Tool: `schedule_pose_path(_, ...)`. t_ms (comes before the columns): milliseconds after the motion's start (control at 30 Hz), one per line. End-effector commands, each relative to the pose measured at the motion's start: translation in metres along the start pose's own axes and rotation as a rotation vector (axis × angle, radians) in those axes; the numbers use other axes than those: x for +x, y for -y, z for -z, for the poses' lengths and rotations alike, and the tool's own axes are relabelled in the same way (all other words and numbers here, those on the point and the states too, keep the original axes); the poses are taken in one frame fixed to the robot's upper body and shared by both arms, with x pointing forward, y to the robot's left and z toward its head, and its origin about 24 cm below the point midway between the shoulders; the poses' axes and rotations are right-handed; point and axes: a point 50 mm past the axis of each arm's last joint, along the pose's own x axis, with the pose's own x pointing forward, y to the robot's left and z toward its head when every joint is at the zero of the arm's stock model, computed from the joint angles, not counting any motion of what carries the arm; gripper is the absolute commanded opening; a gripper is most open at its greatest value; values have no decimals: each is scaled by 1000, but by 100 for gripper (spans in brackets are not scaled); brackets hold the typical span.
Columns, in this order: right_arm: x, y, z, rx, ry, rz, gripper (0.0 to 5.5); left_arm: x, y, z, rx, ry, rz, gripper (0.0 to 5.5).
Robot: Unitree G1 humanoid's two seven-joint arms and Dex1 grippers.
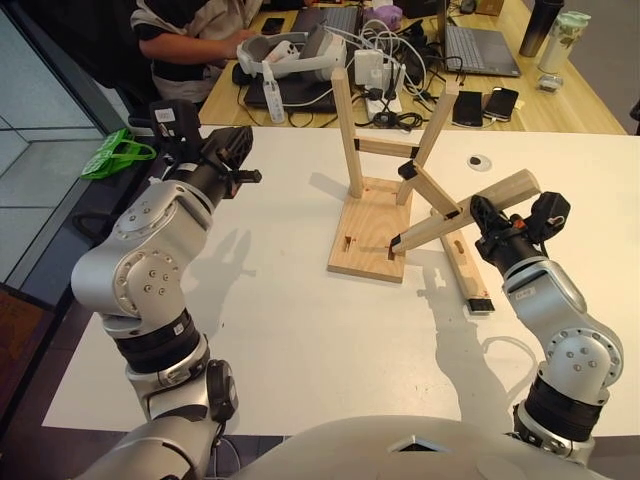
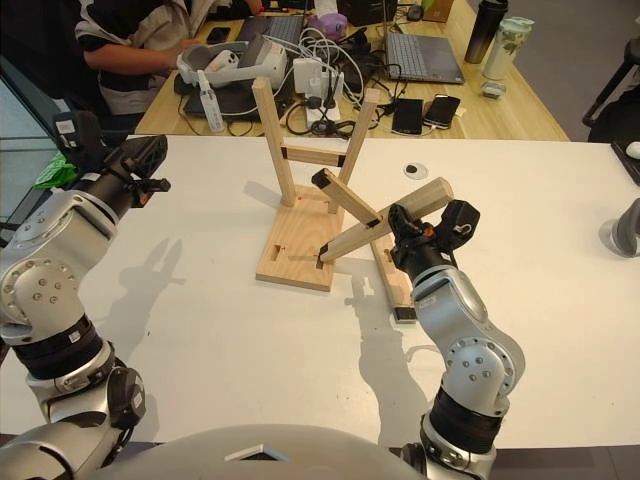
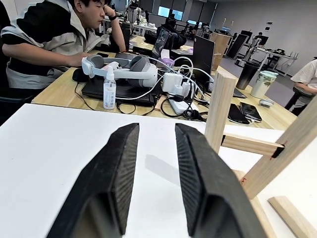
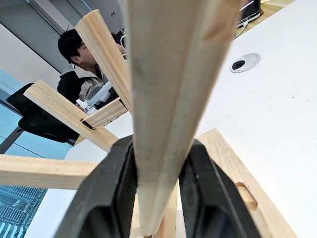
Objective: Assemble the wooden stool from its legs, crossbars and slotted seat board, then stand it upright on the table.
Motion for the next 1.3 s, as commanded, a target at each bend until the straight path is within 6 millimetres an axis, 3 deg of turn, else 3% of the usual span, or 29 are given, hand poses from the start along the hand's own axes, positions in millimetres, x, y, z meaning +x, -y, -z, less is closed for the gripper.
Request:
schedule_pose_path(33,-6,17,14,-12,-140,104,101,-1,6,2,-28,20,-65,130)
schedule_pose_path(367,-10,18,4,238,-192,167,101,-10,27,18,-101,78,-183,130)
schedule_pose_path(467,-11,19,-3,121,-182,182,101,-11,31,21,-90,86,-203,130)
schedule_pose_path(567,-6,9,-15,-148,-105,134,101,-10,33,18,-64,107,-212,130)
schedule_pose_path(633,-3,4,-19,-238,-59,111,101,-9,34,17,-57,115,-210,130)
schedule_pose_path(833,13,-2,-14,-330,24,64,101,-3,38,13,-37,125,-187,130)
schedule_pose_path(1067,13,3,10,-457,-37,-7,101,2,45,6,-13,146,-161,130)
schedule_pose_path(1300,21,-5,16,-546,-45,-46,101,4,49,3,15,149,-137,130)
